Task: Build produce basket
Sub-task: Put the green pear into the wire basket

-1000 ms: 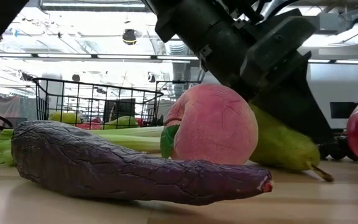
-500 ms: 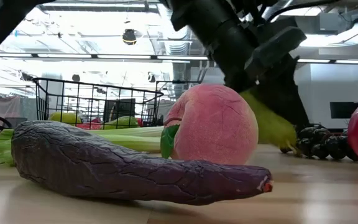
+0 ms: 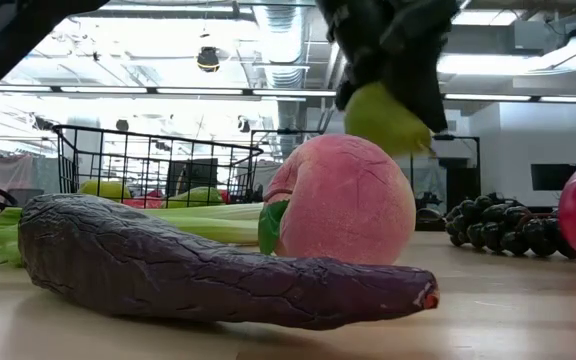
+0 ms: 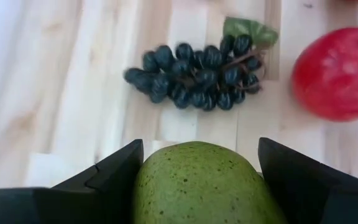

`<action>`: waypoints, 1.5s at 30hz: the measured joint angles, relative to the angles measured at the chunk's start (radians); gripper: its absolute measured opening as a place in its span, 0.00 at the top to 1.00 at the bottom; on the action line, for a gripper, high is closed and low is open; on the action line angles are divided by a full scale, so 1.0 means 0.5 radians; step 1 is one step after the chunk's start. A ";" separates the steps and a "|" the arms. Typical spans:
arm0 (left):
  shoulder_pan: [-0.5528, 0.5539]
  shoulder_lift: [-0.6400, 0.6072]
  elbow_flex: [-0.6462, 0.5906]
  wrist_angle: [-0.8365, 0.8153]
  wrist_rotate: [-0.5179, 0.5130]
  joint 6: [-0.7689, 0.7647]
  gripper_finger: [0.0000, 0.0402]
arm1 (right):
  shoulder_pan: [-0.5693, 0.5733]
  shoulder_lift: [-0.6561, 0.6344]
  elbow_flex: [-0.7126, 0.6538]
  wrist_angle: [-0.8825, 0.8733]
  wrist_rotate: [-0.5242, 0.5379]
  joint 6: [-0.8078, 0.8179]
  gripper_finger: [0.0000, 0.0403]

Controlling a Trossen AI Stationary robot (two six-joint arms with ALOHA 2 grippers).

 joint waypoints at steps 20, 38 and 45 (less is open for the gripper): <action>0.194 -0.424 0.276 -1.172 -1.026 -0.785 0.32 | -0.002 0.001 -0.001 -0.036 0.053 0.000 0.37; 0.538 -1.189 -0.865 -1.120 -1.468 -1.531 0.31 | -0.002 0.001 -0.001 -0.053 0.096 0.018 0.37; 0.644 -1.496 -1.529 -0.546 -1.511 -1.741 0.31 | -0.004 0.000 -0.001 -0.056 0.107 0.021 0.37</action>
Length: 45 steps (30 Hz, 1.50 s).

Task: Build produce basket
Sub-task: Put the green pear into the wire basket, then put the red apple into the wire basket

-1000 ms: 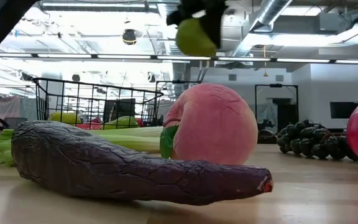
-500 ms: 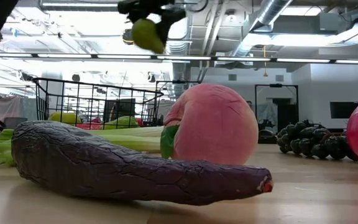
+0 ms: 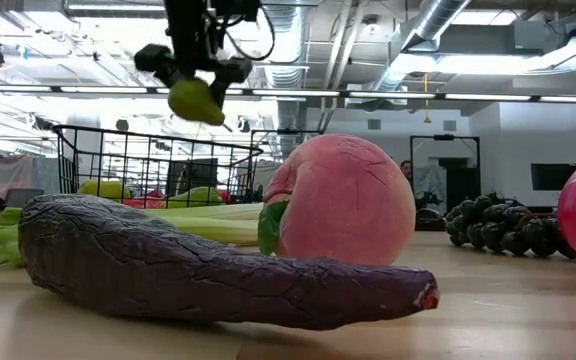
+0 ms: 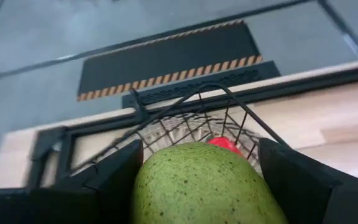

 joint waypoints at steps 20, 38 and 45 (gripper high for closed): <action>0.216 -0.110 -0.650 0.445 -0.001 -0.329 0.24 | -0.078 0.001 0.000 0.000 -0.015 -0.007 0.37; 0.268 -0.110 -0.538 0.495 0.102 0.039 0.21 | -0.078 0.001 0.000 -0.017 -0.018 -0.021 0.37; 0.037 -0.110 -0.341 0.798 0.334 0.411 0.21 | -0.077 0.001 0.000 -0.042 -0.025 -0.021 0.37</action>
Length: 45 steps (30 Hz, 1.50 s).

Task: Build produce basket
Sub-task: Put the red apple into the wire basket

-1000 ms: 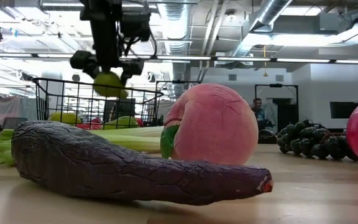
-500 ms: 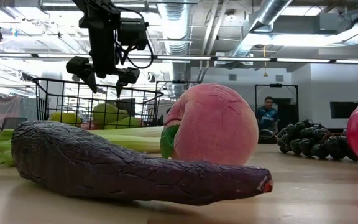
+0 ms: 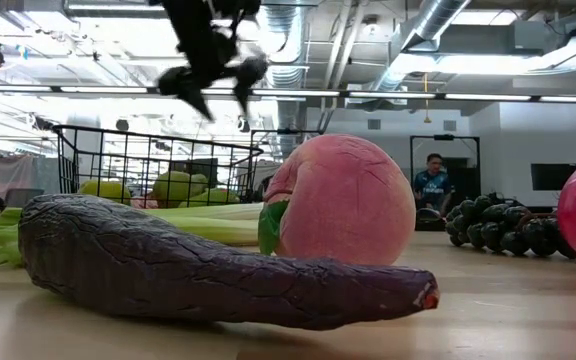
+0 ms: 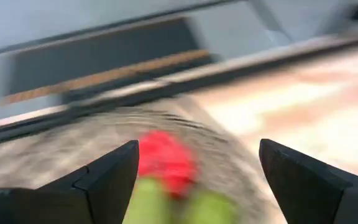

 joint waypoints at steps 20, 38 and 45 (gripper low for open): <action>-0.874 0.003 0.006 1.075 0.605 0.282 0.21 | 0.025 0.000 0.000 0.013 -0.004 -0.089 0.37; -1.173 0.793 0.371 1.794 0.587 0.412 0.21 | 0.103 0.000 0.001 0.008 -0.073 0.018 0.37; -1.163 1.094 0.744 1.769 0.832 0.487 0.21 | 0.184 0.031 0.001 -0.005 -0.098 0.022 0.37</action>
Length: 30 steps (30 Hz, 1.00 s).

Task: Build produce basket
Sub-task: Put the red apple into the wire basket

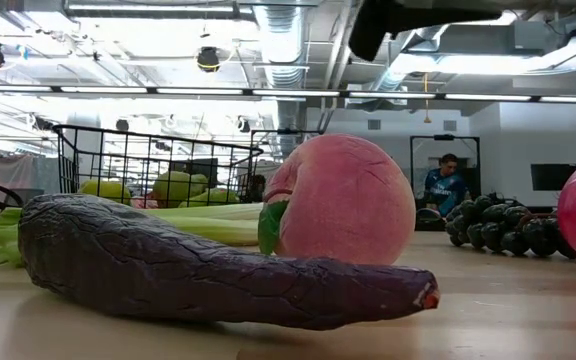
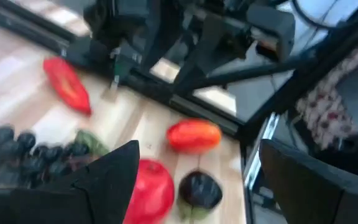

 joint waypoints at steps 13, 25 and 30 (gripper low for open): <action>-0.012 -0.056 0.184 -0.396 0.157 -0.082 0.24 | 0.041 0.617 0.000 0.026 -0.267 -0.002 0.37; -0.018 -0.056 0.183 -0.562 0.227 -0.255 0.24 | 0.042 0.757 0.000 0.147 -0.289 -0.006 0.37; -0.018 -0.056 0.183 -0.610 0.228 -0.229 0.24 | -0.001 0.757 0.000 0.208 -0.213 -0.026 0.37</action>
